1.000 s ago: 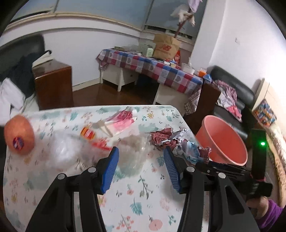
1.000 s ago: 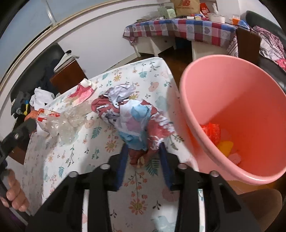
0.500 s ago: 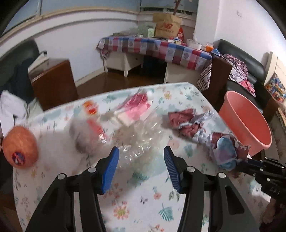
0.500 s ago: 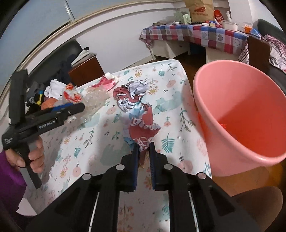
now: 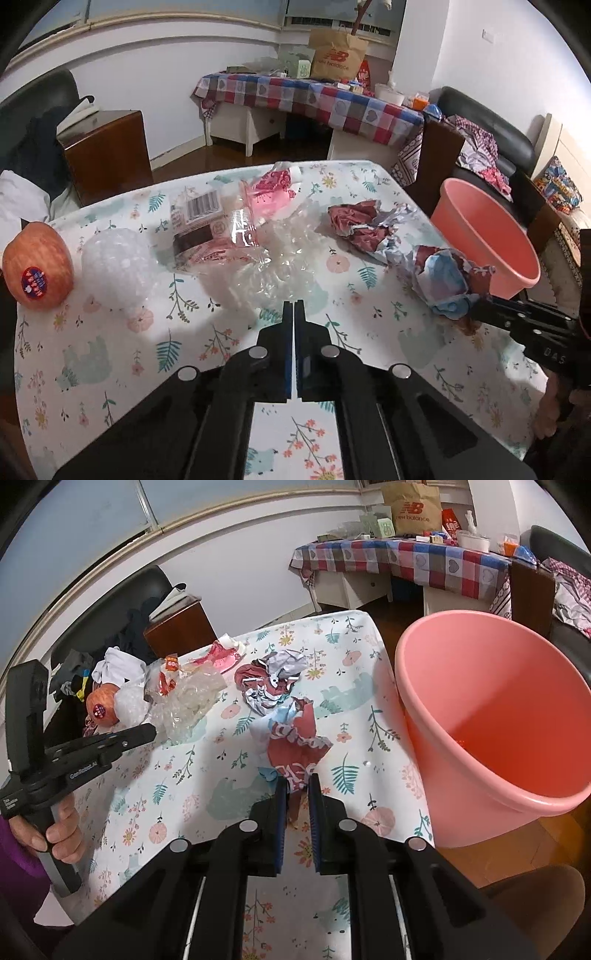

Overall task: Collect trash
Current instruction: 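Grasp the clear plastic wrap with the left tool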

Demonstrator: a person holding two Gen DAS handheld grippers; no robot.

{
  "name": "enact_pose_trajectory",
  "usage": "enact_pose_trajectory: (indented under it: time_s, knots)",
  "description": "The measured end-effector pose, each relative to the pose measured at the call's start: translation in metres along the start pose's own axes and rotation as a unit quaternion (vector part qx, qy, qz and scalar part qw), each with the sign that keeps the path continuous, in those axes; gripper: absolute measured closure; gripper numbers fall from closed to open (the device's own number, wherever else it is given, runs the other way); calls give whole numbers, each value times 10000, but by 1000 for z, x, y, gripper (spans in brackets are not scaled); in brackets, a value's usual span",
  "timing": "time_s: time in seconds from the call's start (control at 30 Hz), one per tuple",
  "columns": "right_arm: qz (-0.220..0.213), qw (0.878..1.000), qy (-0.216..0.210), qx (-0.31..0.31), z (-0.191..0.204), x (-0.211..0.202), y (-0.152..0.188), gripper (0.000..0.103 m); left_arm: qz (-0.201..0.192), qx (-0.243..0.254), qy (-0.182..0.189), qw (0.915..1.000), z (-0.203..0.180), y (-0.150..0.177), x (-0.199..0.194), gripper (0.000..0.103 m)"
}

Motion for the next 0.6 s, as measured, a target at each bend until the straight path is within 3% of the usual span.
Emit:
enact_pose_trajectory:
  time_s: [0.1,0.13,0.17,0.23,0.37,0.5,0.57,0.6]
  knots:
    - [-14,10000,-31,67,-3,0,-1,91,-48,-188,-103,9998,10,-3,-7,98]
    - [-17,9999,-46,95,-4,0,-1,91,-62,-273,-193,9994,16,-4,-7,85]
    - [-19,9999,-59,119,-4,0,-1,91,-60,-356,-302,9989,22,-4,-6,61]
    - [-16,9999,-80,153,-5,0,-2,91,-85,-588,-411,9974,32,-5,-5,52]
    - [-25,9999,-74,138,-6,1,-2,91,-28,-967,-288,9949,39,-7,7,52]
    - [-30,9999,-61,96,-5,1,-2,91,-11,-988,-290,9947,37,-7,22,55]
    - [-38,9999,-61,88,-4,1,-3,91,2,-1011,-136,9948,32,-5,25,73]
    - [-43,9999,-65,90,-3,1,-3,91,10,-984,-100,9951,29,-5,26,73]
Point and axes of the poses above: each gripper's, at about its wrist camera, not at the fingertips, and x roughly the way its jaws point, z to its left, y to its underside, the point moved 4 cm from there along x, roughly the way its jaws point, and after that the axes turned 13 degrees about -z, right-handed, at the moved point
